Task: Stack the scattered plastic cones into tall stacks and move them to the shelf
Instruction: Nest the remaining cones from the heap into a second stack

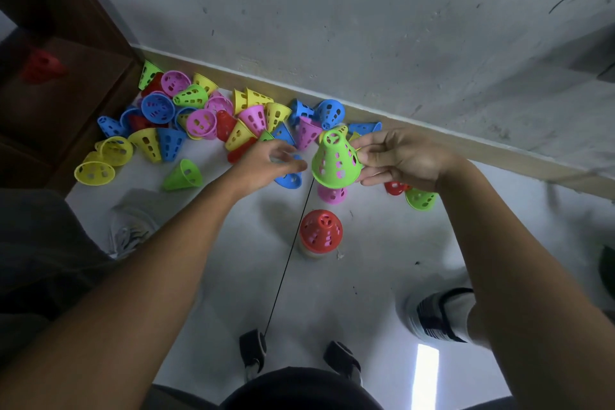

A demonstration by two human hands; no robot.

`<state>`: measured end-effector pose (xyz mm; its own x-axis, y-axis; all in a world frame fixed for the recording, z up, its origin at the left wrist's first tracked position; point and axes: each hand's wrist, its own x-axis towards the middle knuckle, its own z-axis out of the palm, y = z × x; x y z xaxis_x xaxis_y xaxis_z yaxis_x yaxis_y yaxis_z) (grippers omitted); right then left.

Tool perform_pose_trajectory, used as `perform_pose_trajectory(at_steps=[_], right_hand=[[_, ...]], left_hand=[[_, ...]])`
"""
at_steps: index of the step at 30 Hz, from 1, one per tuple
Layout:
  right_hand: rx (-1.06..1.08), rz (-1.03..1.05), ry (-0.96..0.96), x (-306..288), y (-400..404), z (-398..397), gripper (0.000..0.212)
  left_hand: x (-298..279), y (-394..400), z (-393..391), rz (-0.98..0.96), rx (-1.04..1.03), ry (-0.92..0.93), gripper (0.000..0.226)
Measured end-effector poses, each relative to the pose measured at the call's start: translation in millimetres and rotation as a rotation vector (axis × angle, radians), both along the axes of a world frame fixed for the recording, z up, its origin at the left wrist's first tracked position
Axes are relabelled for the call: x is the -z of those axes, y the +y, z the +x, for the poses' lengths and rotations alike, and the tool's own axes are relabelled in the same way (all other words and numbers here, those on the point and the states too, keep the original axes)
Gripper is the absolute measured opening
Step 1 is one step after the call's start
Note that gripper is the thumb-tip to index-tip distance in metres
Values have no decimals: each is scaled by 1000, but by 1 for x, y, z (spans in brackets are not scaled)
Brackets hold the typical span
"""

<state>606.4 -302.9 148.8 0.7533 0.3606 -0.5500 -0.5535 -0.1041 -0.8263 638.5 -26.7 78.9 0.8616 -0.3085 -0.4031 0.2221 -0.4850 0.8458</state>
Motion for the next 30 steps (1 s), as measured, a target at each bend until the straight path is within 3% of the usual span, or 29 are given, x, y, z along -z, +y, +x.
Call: perform_pose_trajectory(at_steps=[7, 13, 25, 27, 30], right_hand=[[-292, -3, 86, 6, 10, -7, 32], [-393, -167, 102, 31, 17, -20, 27], [-269, -239, 104, 72, 6, -42, 22], [-180, -276, 89, 80, -3, -44, 20], [132, -352, 45, 96, -19, -46, 22]], left_hand=[[25, 7, -10, 37, -65, -40, 24], [45, 8, -17, 107, -62, -23, 26], [70, -22, -20, 187, 58, -13, 34], [72, -30, -17, 184, 84, -11, 35], [74, -45, -14, 190, 115, -33, 36]])
